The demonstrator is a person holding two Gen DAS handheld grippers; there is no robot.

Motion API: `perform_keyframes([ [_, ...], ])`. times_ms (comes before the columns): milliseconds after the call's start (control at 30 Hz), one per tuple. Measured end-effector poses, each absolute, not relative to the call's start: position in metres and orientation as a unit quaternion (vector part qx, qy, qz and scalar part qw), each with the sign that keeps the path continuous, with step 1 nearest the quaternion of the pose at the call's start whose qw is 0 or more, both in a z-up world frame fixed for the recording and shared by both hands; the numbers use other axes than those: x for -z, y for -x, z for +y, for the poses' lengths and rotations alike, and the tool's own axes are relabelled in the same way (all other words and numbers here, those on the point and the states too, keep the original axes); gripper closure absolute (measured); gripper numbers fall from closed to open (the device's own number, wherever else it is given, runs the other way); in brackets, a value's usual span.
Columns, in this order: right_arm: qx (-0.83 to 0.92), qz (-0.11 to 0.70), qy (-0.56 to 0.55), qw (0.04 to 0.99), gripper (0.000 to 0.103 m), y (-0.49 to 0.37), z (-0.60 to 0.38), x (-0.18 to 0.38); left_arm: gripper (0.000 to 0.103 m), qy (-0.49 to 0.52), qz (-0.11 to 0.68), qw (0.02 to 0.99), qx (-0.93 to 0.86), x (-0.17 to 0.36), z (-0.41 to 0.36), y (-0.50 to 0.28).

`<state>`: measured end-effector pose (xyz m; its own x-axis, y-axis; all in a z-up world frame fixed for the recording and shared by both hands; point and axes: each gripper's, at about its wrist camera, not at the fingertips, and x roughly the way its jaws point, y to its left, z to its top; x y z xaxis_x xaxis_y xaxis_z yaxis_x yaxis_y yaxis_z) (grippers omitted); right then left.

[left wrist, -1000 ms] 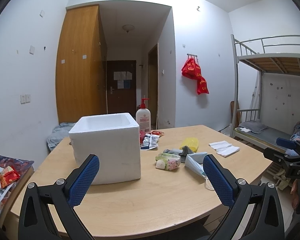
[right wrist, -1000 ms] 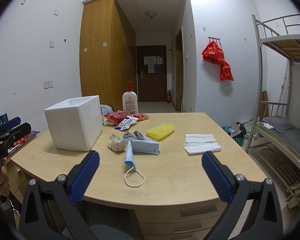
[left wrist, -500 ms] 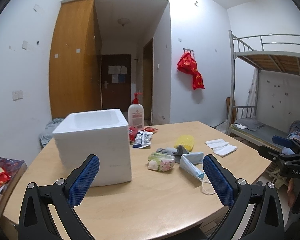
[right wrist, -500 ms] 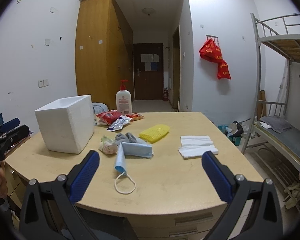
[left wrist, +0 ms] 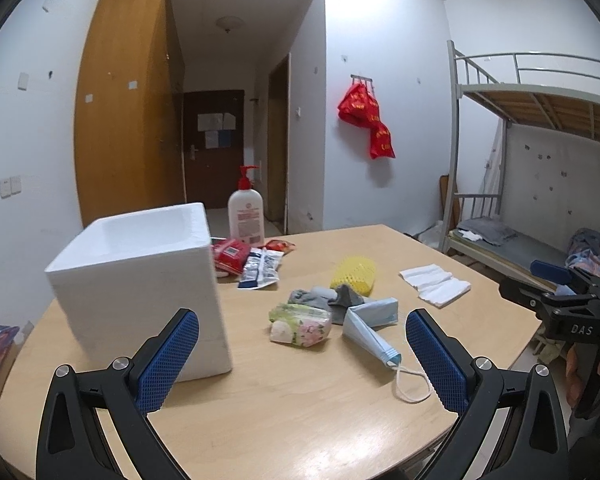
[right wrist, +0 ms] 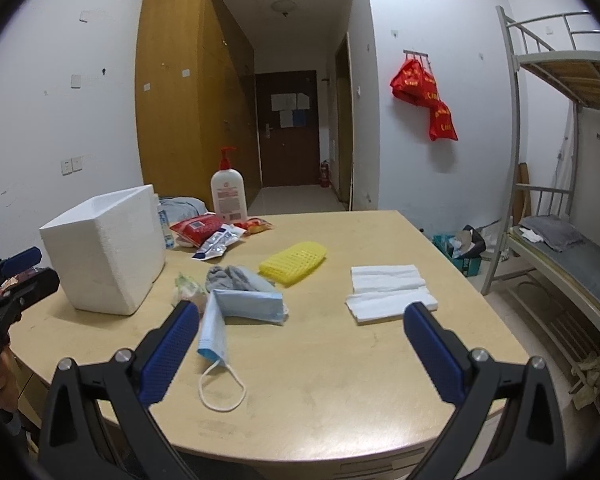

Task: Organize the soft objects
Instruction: 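Grasp the blue face mask with the left gripper while the right gripper grasps the white tissue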

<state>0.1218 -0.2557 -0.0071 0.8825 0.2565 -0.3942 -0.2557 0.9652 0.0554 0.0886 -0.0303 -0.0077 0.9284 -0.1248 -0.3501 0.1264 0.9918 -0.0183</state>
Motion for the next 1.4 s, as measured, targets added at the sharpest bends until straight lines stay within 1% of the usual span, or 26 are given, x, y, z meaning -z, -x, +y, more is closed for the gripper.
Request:
perform_keyframes([
  [267,-0.121,0.222,-0.006,0.968,0.0,-0.148,-0.266,0.014,0.0,-0.001,0.197,0.977,0.079,0.014,-0.043,-0.113],
  [633,-0.094,0.259,-0.014,0.961,0.0,-0.191,-0.289,0.03,0.0,0.012,0.251,0.963,0.094,0.034,-0.065,-0.155],
  [1067,-0.078,0.299,0.005,0.951,0.0,-0.235,-0.306,0.048,0.0,0.026,0.308,0.945,0.105,0.06,-0.087,-0.193],
  [1400,-0.066,0.344,0.005,0.937,0.0,-0.271,-0.319,0.066,0.004,0.026,0.339,0.934,0.109,0.076,-0.102,-0.216],
])
